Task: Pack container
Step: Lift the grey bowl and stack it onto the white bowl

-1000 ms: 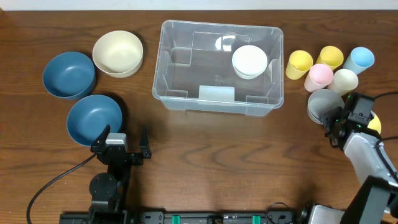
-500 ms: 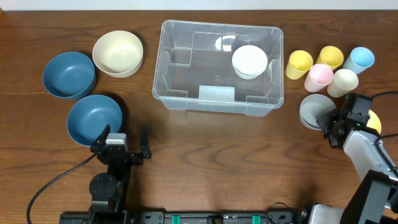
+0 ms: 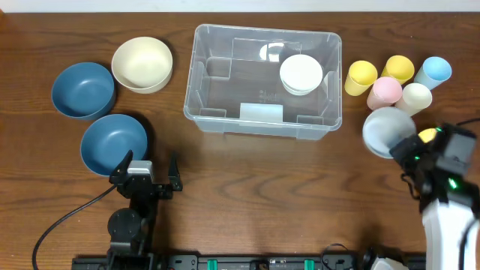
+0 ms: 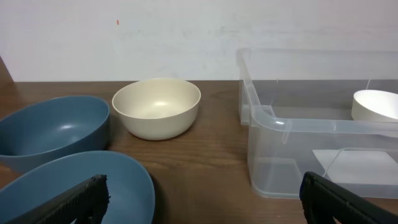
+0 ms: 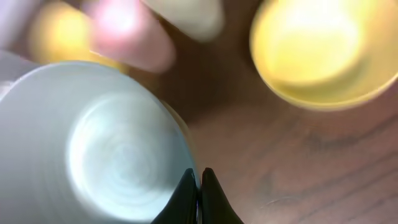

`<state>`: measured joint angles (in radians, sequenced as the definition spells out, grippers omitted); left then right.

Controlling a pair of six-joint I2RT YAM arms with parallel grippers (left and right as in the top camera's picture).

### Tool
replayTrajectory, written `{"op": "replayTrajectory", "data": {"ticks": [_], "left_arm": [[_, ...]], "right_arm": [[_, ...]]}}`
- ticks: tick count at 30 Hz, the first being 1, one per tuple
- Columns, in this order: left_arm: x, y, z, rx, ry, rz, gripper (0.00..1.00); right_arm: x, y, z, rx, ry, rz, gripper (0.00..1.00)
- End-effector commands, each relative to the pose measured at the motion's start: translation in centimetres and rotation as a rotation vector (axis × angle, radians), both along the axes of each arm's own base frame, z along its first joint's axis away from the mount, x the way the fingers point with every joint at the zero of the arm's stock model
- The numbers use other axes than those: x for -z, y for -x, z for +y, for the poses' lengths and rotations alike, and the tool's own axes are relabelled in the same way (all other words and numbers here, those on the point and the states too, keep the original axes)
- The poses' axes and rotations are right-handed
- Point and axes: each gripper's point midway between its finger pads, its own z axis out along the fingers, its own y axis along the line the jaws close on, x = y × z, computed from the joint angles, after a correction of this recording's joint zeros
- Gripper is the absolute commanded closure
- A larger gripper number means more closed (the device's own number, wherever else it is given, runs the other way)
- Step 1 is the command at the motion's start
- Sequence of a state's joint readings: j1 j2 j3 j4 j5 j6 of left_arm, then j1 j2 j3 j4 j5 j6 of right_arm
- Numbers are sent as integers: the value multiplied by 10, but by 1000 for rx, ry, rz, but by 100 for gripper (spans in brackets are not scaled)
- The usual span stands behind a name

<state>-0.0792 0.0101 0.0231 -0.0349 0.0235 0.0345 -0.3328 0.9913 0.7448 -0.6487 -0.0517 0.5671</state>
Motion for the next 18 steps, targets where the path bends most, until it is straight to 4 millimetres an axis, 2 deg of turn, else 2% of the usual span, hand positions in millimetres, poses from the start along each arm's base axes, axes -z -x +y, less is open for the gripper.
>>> {"op": "replayTrajectory", "data": {"ticks": [1,4,7,10,15,18], "left_arm": [[17,1,3,-15,-19,48,2],[17,1,3,-15,-19,49,2],[17,1,3,-15,-19,48,2],[17,1,3,-15,-19,48,2],[17,1,3,-15,-19,49,2],[17,1,3,-15,-19,49,2]], "right_arm": [[-82,-3,20,-160,69,-241,99],[-130,0,45,-291,85,-379,98],[-159,1,58,-354,109,-409,99],[-182,-7,74,-434,118,-418,98],[-219,-38,108,-576,110,-439,99],[-238,-66,128,-636,110,-446,98]]}}
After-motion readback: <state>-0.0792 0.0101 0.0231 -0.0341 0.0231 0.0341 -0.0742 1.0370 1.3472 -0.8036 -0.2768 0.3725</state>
